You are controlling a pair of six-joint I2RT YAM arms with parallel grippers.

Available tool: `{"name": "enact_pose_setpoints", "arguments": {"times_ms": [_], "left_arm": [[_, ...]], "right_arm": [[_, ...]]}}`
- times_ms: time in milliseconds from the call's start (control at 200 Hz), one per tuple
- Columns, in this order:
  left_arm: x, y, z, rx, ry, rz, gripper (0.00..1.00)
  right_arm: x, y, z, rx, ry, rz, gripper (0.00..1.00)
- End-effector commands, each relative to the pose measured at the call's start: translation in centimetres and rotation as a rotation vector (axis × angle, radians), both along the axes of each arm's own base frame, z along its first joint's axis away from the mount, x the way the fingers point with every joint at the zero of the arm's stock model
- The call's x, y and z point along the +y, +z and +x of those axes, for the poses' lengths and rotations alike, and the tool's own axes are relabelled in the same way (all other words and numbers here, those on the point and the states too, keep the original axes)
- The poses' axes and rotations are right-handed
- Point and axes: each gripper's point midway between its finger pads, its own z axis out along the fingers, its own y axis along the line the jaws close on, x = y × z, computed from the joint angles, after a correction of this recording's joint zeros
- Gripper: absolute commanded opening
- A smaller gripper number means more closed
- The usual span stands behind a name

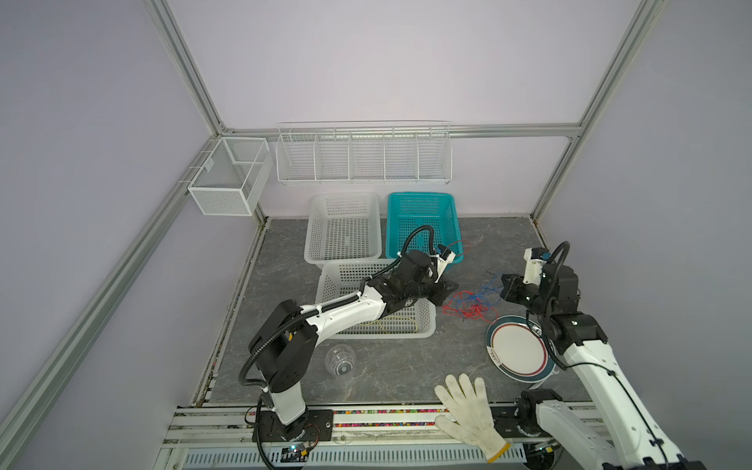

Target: Untangle the cables

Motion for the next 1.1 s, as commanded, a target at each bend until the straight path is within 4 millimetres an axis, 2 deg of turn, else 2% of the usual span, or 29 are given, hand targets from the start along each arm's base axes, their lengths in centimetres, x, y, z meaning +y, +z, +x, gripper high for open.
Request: {"name": "enact_pose_setpoints", "arguments": {"times_ms": [0, 260, 395, 430, 525, 625, 850, 985, 1095], "left_arm": [[-0.5, 1.3, -0.4, -0.007, -0.024, -0.025, 0.30], [-0.8, 0.6, -1.2, 0.032, -0.065, -0.021, 0.30], [-1.0, 0.1, -1.3, 0.037, -0.068, -0.005, 0.10], [-1.0, -0.1, -1.3, 0.039, -0.067, 0.000, 0.00], [-0.9, 0.1, -0.9, 0.024, -0.048, -0.001, 0.00], [-0.6, 1.0, -0.5, -0.012, -0.025, -0.007, 0.00], [1.4, 2.8, 1.0, -0.111, 0.077, 0.040, 0.00], [3.2, 3.8, 1.8, -0.159, 0.145, 0.081, 0.00], [4.9, 4.2, 2.6, -0.171, 0.204, 0.095, 0.00]], "right_arm": [[-0.5, 0.2, 0.6, -0.025, -0.030, -0.003, 0.07], [-1.2, 0.5, 0.5, -0.042, -0.065, -0.023, 0.06], [-1.2, 0.9, 0.4, -0.058, -0.064, -0.019, 0.07], [-1.2, 1.0, 0.4, -0.061, -0.062, -0.019, 0.06], [-1.3, 0.7, 0.4, -0.052, -0.069, -0.030, 0.07], [-2.4, -0.5, 0.3, -0.004, -0.123, -0.065, 0.08], [-7.1, -5.1, -0.4, 0.190, -0.339, -0.239, 0.07], [-8.4, -7.4, -0.6, 0.274, -0.398, -0.278, 0.07], [-9.2, -8.5, -0.7, 0.312, -0.429, -0.284, 0.07]]}}
